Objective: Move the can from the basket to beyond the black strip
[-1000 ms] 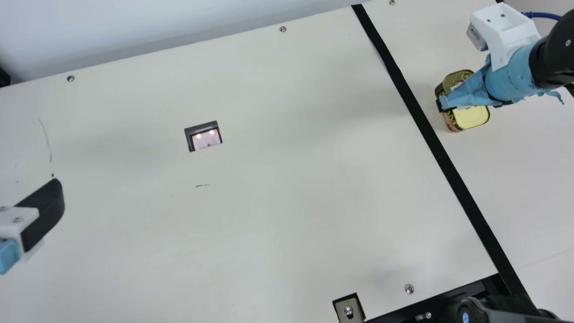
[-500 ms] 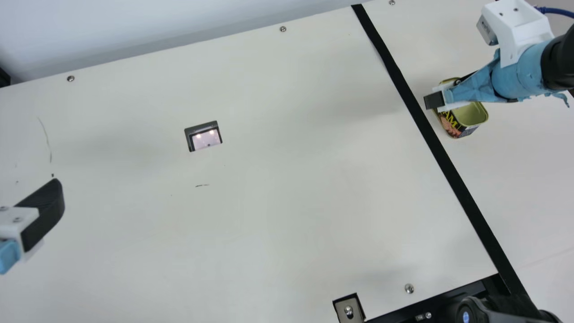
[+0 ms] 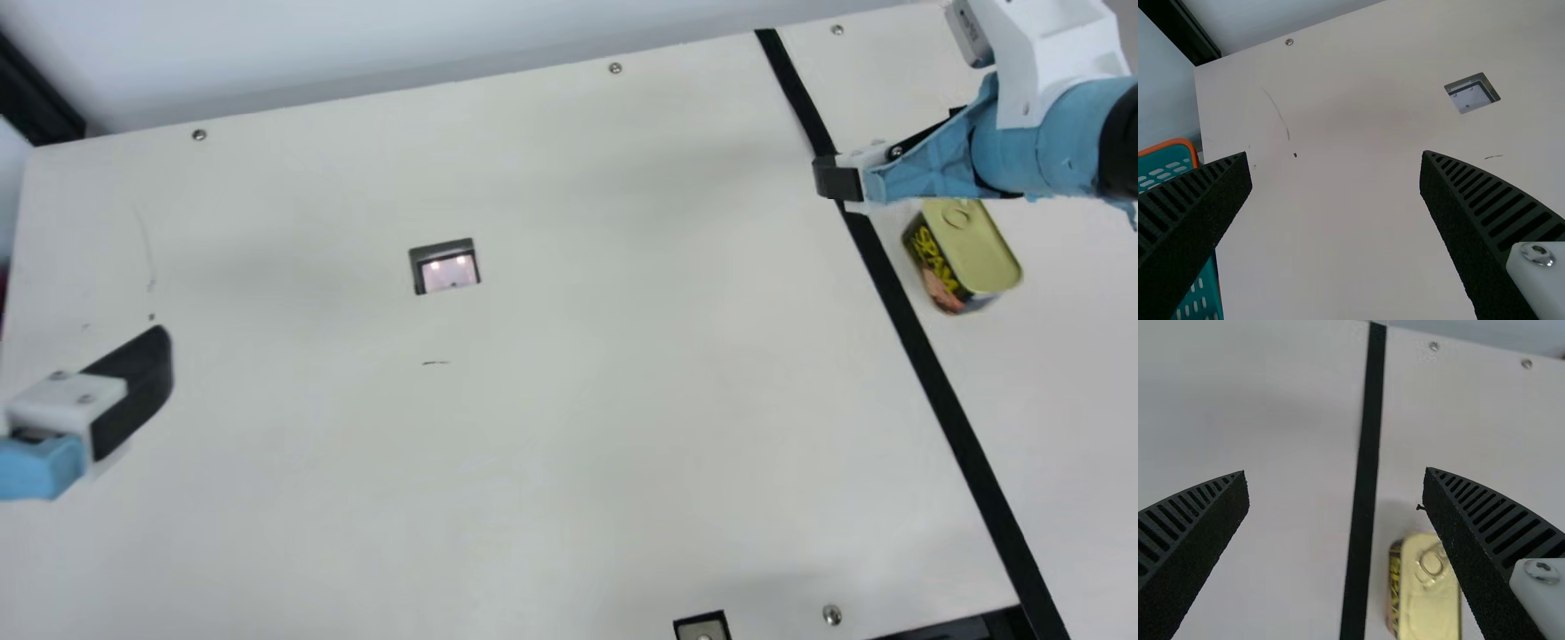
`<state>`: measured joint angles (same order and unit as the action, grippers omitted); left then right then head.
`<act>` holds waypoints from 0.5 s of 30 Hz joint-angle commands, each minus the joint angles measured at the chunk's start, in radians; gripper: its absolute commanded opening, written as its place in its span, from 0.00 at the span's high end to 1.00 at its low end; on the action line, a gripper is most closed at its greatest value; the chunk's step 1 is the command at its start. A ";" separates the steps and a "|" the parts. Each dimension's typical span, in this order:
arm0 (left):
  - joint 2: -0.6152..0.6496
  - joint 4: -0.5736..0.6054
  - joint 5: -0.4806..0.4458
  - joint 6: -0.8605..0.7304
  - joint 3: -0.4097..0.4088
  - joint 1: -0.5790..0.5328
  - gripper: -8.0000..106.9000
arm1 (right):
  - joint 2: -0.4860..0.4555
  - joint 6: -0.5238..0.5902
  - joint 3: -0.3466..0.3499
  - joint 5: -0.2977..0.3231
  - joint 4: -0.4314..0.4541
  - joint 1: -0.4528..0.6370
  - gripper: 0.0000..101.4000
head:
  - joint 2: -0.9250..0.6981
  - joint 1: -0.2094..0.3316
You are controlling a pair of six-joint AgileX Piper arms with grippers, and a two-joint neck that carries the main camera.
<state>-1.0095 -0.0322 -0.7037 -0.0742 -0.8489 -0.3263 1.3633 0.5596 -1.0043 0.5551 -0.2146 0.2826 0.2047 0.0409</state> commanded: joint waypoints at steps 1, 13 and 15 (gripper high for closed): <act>0.000 0.000 0.000 0.000 0.000 0.000 0.15 | 0.002 -0.024 -0.016 -0.003 0.003 -0.072 0.00 | -0.037 0.025; 0.000 0.000 0.000 0.000 0.000 0.000 0.15 | 0.054 -0.196 -0.134 -0.001 0.109 -0.328 0.00 | -0.258 0.004; 0.000 0.000 0.000 0.000 0.000 0.000 0.15 | 0.063 -0.230 -0.154 0.004 0.136 -0.361 0.00 | -0.286 -0.008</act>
<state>-1.0095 -0.0322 -0.7037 -0.0742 -0.8489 -0.3263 1.4230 0.3591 -1.1476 0.5551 -0.0983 -0.0420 -0.0614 0.0358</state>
